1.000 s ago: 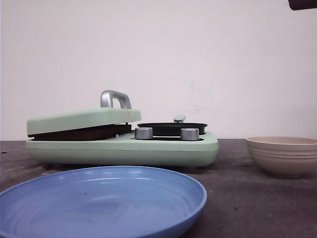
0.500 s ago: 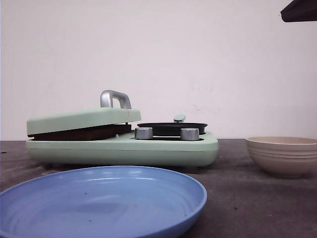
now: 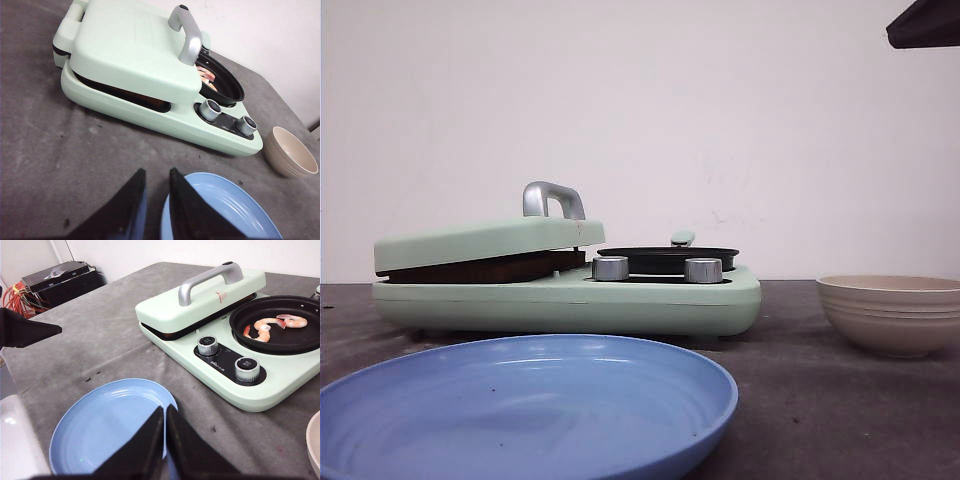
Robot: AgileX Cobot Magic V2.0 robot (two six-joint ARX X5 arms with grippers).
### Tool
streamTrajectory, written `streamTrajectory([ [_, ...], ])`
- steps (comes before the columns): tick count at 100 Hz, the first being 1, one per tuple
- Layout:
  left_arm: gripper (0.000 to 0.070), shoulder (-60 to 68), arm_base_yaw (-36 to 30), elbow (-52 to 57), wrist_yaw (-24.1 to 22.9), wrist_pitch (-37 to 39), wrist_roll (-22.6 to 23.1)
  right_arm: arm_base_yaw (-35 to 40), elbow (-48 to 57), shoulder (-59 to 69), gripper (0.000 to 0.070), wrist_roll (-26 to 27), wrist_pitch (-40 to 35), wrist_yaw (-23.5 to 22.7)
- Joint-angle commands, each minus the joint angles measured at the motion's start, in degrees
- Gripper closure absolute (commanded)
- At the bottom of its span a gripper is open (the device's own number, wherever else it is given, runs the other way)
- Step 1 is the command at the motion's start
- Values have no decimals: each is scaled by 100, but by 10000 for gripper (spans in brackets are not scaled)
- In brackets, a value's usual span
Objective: Make breakfast with bread and shrimp
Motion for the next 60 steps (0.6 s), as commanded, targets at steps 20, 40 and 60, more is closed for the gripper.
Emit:
streamTrajectory([
  [20, 700, -7, -17, 39, -7, 42, -61, 33, 31, 11, 700, 57, 52, 0],
  [40, 700, -7, -17, 39, -7, 44, -61, 33, 31, 11, 700, 57, 52, 0],
  [60, 700, -87, 90, 11, -216, -57, 337, 33, 31, 11, 700, 57, 52, 0],
])
